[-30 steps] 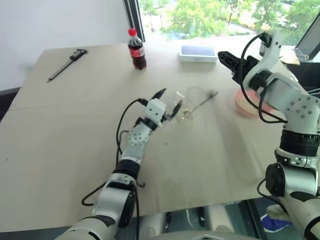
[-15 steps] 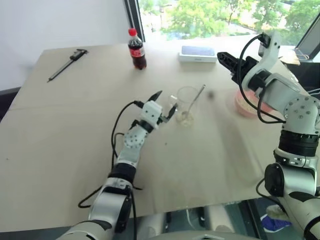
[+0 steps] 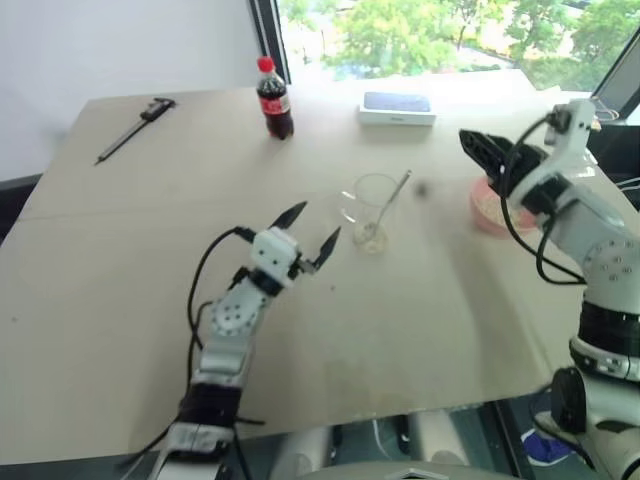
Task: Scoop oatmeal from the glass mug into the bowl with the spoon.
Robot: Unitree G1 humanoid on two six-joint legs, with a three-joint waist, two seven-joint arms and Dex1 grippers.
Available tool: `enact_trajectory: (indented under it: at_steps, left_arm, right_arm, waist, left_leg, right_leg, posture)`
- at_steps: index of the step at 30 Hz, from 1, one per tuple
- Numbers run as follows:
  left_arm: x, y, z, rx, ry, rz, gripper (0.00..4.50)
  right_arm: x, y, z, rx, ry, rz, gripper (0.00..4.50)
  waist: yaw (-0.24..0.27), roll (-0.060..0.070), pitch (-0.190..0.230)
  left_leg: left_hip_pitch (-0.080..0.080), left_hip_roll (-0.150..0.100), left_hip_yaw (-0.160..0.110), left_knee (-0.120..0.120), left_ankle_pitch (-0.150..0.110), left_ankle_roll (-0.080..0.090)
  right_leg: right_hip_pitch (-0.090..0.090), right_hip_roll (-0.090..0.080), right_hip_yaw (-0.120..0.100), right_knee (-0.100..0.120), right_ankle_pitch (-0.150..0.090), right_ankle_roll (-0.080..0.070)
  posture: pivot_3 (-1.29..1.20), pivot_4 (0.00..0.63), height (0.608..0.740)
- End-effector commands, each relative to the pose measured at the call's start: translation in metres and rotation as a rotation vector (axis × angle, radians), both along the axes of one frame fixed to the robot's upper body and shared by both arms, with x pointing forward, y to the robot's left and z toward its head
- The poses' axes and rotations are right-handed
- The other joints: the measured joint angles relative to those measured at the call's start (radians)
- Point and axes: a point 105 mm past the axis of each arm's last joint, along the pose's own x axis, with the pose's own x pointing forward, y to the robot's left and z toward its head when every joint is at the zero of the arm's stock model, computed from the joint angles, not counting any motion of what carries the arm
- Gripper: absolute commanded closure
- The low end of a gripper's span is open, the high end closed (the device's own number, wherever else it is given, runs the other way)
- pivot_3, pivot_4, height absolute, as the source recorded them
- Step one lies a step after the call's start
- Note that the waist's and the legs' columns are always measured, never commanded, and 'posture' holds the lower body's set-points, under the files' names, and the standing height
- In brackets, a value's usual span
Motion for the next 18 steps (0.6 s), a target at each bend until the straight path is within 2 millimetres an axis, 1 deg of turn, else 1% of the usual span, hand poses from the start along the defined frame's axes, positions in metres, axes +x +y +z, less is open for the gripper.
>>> enact_trajectory:
  at_steps: [1,3,5,6,7,8,9,10,11,13,15,16,18]
  left_arm:
    - [-0.022,0.015,0.010,-0.151,0.092,0.030,0.69]
    - [-0.039,0.016,-0.002,-0.108,0.162,0.014,0.69]
    - [-0.055,0.022,-0.012,-0.098,0.224,0.029,0.69]
    - [-0.062,0.029,-0.017,-0.104,0.252,0.059,0.41]
    - [-0.067,0.037,-0.021,-0.106,0.276,0.092,0.12]
    - [-0.073,0.044,-0.025,-0.104,0.300,0.123,0.05]
    - [-0.077,0.049,-0.029,-0.098,0.320,0.148,0.00]
    - [-0.080,0.052,-0.033,-0.096,0.345,0.173,0.00]
    - [-0.082,0.055,-0.037,-0.106,0.371,0.194,0.00]
    - [-0.088,0.058,-0.042,-0.143,0.412,0.206,0.00]
    - [-0.094,0.058,-0.046,-0.155,0.443,0.207,0.00]
    - [-0.096,0.058,-0.047,-0.151,0.454,0.205,0.00]
    - [-0.100,0.058,-0.049,-0.135,0.464,0.205,0.00]
  right_arm:
    - [-0.020,-0.009,0.008,-0.040,-0.130,-0.001,1.42]
    - [-0.032,-0.010,-0.005,-0.112,-0.153,0.024,1.42]
    - [-0.049,-0.009,-0.026,-0.199,-0.127,0.106,1.42]
    - [-0.060,-0.012,-0.044,-0.231,-0.071,0.153,1.42]
    - [-0.072,-0.017,-0.062,-0.265,-0.015,0.194,1.42]
    - [-0.085,-0.023,-0.083,-0.318,0.034,0.224,1.42]
    - [-0.097,-0.029,-0.098,-0.361,0.065,0.247,0.90]
    - [-0.106,-0.033,-0.109,-0.391,0.084,0.269,0.52]
    - [-0.113,-0.036,-0.117,-0.417,0.089,0.280,0.08]
    - [-0.119,-0.043,-0.127,-0.455,0.085,0.277,0.03]
    - [-0.120,-0.049,-0.134,-0.502,0.074,0.265,0.03]
    - [-0.119,-0.050,-0.135,-0.513,0.065,0.259,0.03]
    - [-0.116,-0.052,-0.133,-0.485,0.048,0.241,0.03]
  waist:
    - [0.001,0.000,0.000]
    - [0.003,0.001,0.000]
    - [0.004,0.001,-0.001]
    - [0.009,0.000,-0.002]
    - [0.009,0.000,-0.002]
    - [0.012,0.000,-0.002]
    - [0.017,0.001,-0.002]
    - [0.021,0.001,-0.002]
    - [0.021,0.001,-0.002]
    - [0.014,0.003,-0.001]
    - [0.005,0.002,-0.001]
    - [0.003,0.001,-0.001]
    - [0.003,0.001,0.000]
  left_leg:
    - [0.000,0.000,0.000,0.000,0.000,0.000]
    - [0.001,0.000,0.000,0.000,0.000,0.000]
    - [0.003,0.000,0.000,0.000,-0.002,0.004]
    - [0.004,0.000,0.000,0.000,-0.002,0.004]
    - [0.008,0.000,-0.002,0.000,-0.003,0.005]
    - [0.008,0.000,-0.002,0.000,-0.003,0.005]
    - [0.013,0.001,-0.002,-0.001,-0.005,0.007]
    - [0.016,0.001,-0.002,-0.004,-0.006,0.009]
    - [0.019,0.002,-0.004,-0.005,-0.006,0.009]
    - [0.019,0.002,-0.001,-0.004,-0.006,0.010]
    - [0.021,0.002,0.000,-0.003,-0.006,0.010]
    - [0.023,0.003,0.000,-0.003,-0.006,0.010]
    - [0.035,0.005,0.001,-0.003,-0.008,0.011]
  right_leg:
    - [0.000,0.000,0.000,0.000,0.000,0.000]
    - [0.001,0.000,0.000,0.001,0.000,0.000]
    - [0.003,0.003,-0.001,0.000,0.000,0.000]
    - [0.004,0.003,-0.001,0.000,0.000,0.000]
    - [0.012,0.003,-0.003,-0.003,0.000,0.000]
    - [0.012,0.003,-0.003,-0.003,0.000,0.000]
    - [0.017,0.003,-0.004,-0.005,-0.001,0.000]
    - [0.020,0.003,-0.005,-0.008,-0.001,0.000]
    - [0.025,0.004,-0.008,-0.012,-0.001,0.001]
    - [0.026,0.004,-0.006,-0.016,-0.001,0.001]
    - [0.028,0.004,-0.004,-0.016,0.001,0.004]
    - [0.031,0.004,-0.004,-0.017,-0.001,0.007]
    - [0.042,0.004,-0.005,-0.019,-0.004,0.005]
  posture:
    - [0.00,0.150,0.740]
    - [0.00,0.150,0.740]
    - [0.00,0.150,0.740]
    - [0.00,0.150,0.740]
    - [0.00,0.150,0.740]
    - [0.00,0.150,0.740]
    - [0.00,0.150,0.740]
    - [0.00,0.150,0.740]
    - [0.00,0.150,0.740]
    - [0.00,0.150,0.740]
    - [0.00,0.150,0.740]
    - [0.00,0.150,0.740]
    - [0.00,0.150,0.740]
